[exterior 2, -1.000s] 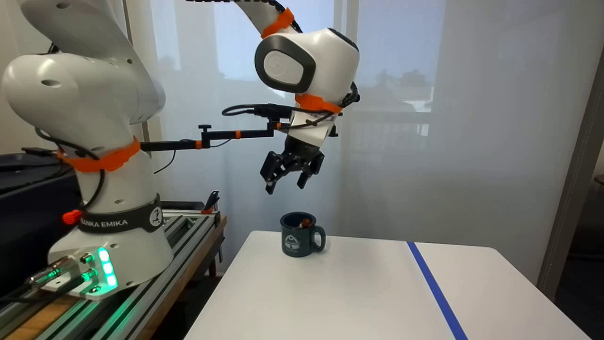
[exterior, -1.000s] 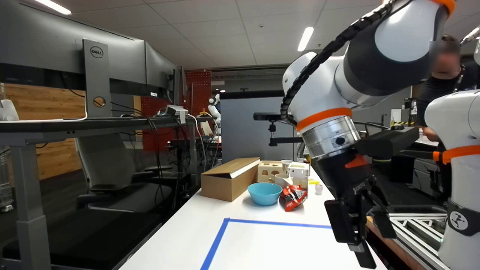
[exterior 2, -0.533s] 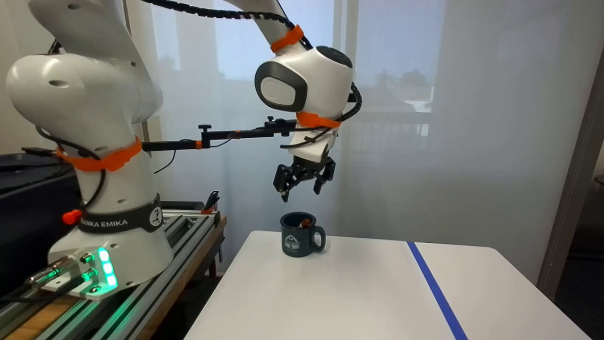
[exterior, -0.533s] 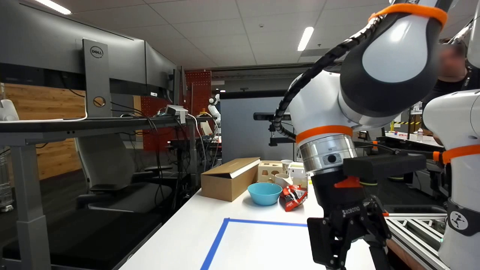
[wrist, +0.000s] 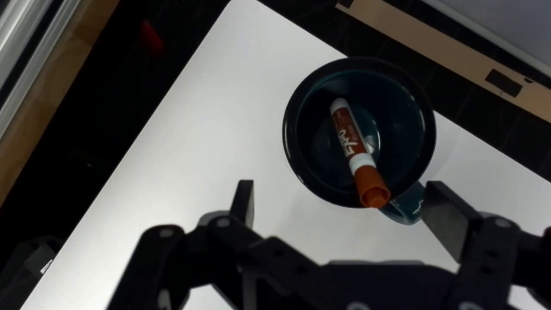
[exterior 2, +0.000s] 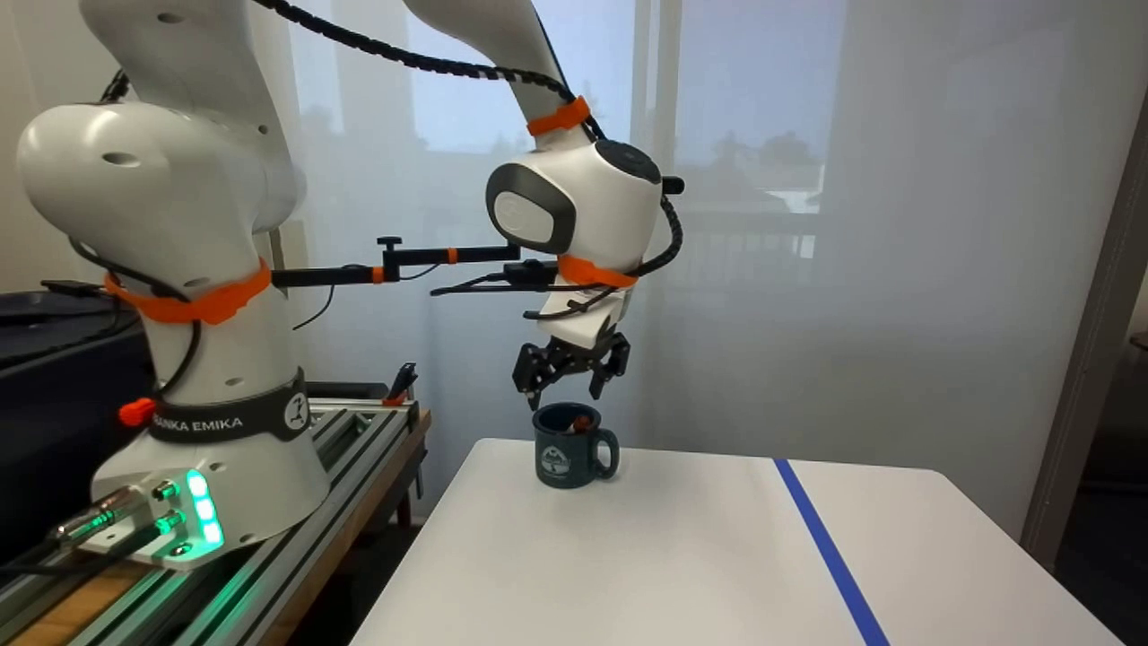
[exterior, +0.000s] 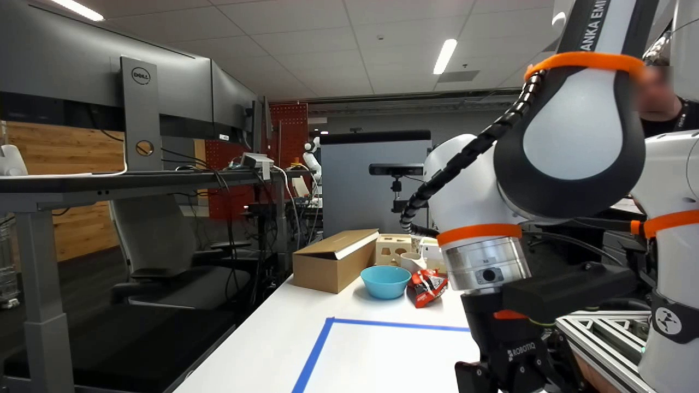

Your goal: Shift the sharpie to the table

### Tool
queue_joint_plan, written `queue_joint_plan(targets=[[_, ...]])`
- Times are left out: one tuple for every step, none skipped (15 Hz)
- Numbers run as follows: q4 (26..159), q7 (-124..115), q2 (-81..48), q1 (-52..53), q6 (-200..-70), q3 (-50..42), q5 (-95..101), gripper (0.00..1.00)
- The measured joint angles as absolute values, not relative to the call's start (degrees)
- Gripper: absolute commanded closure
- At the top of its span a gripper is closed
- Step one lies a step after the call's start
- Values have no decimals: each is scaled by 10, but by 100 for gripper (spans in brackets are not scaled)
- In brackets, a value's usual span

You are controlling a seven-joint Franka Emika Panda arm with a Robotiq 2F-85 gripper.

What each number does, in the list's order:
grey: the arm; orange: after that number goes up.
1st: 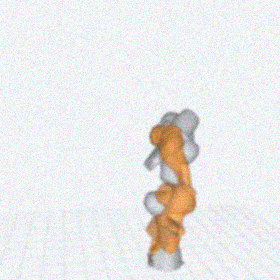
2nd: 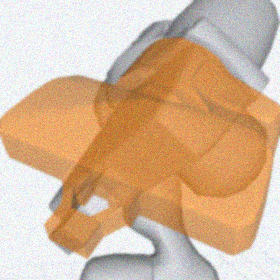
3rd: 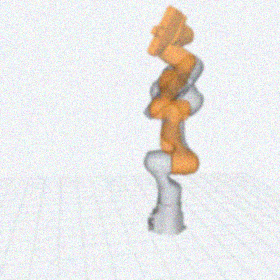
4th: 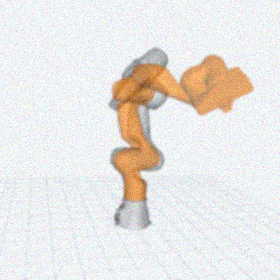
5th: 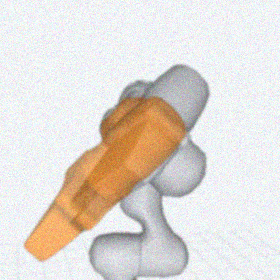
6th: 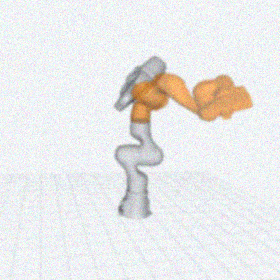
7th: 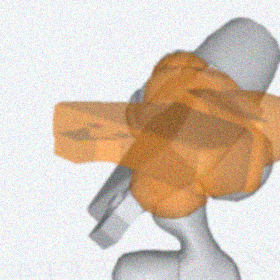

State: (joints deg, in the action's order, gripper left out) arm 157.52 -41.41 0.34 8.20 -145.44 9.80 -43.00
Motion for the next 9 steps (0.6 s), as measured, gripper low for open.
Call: queue_joint_plan(targets=[[1574,-412,-2,84,-1457,100,-437,0],[1573,-410,-6,86,-1460,102,-445,0],[1572,-408,-9,88,-1461,104,-452,0],[1569,-406,-11,91,-1461,106,-458,0],[1565,-405,-13,92,-1461,107,-463,0],[1561,-404,-15,93,-1462,107,-466,0],[1556,-403,-17,94,-1463,107,-467,0],[1551,-403,-20,93,-1465,106,-467,0],[1546,-403,-24,93,-1467,105,-467,0]])
